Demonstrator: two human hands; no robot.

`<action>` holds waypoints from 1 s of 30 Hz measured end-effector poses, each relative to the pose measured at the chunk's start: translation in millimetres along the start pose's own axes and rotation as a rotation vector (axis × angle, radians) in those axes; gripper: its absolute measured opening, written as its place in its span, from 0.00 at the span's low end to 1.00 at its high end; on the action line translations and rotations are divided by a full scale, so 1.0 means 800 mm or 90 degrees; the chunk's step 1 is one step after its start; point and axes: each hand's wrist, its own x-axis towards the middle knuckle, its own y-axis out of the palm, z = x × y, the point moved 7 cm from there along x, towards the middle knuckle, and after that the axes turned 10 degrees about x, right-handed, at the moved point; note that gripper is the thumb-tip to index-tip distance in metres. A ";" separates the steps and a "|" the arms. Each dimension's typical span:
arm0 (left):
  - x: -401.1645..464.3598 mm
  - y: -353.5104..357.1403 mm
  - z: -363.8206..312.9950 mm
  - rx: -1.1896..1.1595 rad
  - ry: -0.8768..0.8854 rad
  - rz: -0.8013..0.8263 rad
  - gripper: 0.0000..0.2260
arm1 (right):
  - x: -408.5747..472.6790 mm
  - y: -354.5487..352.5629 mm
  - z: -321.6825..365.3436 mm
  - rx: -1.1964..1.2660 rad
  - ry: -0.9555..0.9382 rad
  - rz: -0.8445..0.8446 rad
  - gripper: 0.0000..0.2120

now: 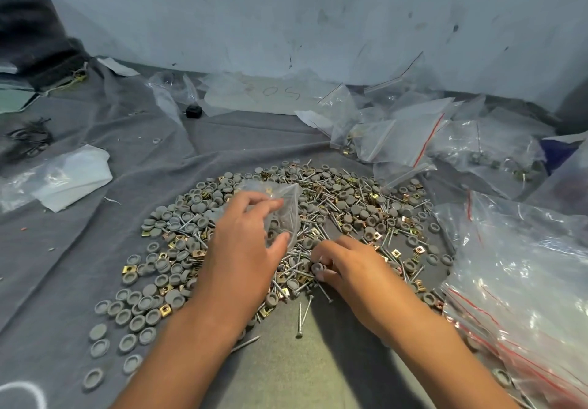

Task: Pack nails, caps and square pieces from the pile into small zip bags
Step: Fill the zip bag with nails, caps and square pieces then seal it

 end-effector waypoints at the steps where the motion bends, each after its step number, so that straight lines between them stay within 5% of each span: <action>1: 0.000 0.001 0.000 0.001 -0.001 0.003 0.23 | 0.000 0.000 0.000 0.000 -0.008 -0.014 0.07; 7: -0.002 0.008 -0.002 0.008 0.015 0.006 0.23 | -0.002 -0.022 0.004 0.120 -0.038 -0.105 0.03; 12: -0.005 0.022 -0.013 -0.015 0.055 0.052 0.26 | -0.009 -0.056 0.045 0.217 -0.185 -0.286 0.05; 20: -0.003 0.014 -0.012 0.000 0.039 0.029 0.26 | -0.004 -0.058 0.030 0.182 -0.143 -0.364 0.06; 26: -0.004 -0.004 -0.010 -0.026 0.002 -0.015 0.27 | 0.010 -0.009 -0.017 0.037 0.018 -0.084 0.17; 30: -0.001 -0.019 -0.010 -0.054 -0.012 -0.075 0.27 | 0.012 -0.008 -0.012 0.028 -0.016 -0.109 0.10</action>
